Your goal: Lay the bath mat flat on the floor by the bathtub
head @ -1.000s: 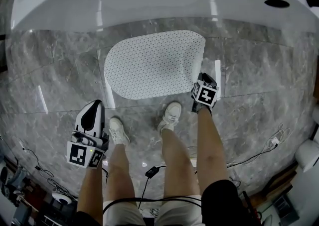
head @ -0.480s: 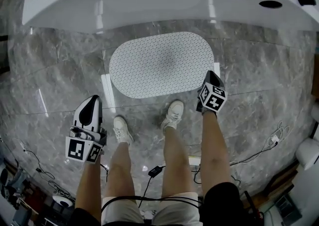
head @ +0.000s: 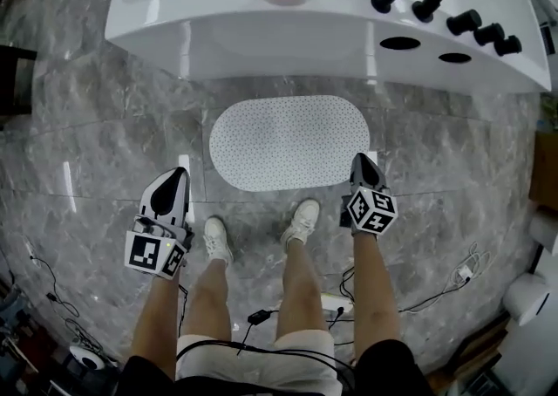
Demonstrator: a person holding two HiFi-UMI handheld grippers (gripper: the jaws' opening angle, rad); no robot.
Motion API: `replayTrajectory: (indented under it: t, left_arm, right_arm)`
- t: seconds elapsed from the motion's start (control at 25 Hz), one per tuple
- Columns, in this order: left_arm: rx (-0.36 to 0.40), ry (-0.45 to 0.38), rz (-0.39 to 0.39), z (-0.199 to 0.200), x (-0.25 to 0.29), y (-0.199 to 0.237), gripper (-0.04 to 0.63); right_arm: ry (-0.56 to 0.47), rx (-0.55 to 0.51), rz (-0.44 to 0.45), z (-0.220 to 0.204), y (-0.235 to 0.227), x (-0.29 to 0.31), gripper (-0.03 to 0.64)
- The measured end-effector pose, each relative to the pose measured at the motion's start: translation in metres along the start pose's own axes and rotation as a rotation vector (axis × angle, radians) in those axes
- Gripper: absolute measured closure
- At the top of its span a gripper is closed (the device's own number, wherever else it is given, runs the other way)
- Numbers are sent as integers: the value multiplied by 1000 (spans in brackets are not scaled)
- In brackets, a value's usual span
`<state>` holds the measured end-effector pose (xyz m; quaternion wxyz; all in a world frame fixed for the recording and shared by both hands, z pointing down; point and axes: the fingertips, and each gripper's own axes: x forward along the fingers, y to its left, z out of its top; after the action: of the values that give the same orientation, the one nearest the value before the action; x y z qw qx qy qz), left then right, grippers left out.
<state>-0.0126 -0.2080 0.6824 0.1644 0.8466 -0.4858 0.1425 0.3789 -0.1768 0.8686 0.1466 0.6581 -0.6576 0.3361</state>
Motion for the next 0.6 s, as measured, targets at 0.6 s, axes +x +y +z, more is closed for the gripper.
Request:
replayTrajectory:
  t: [0.6]
  left_arm:
    - [-5, -137, 21, 121, -67, 8, 581]
  right_arm:
    - [-134, -179, 234, 147, 135, -113, 588]
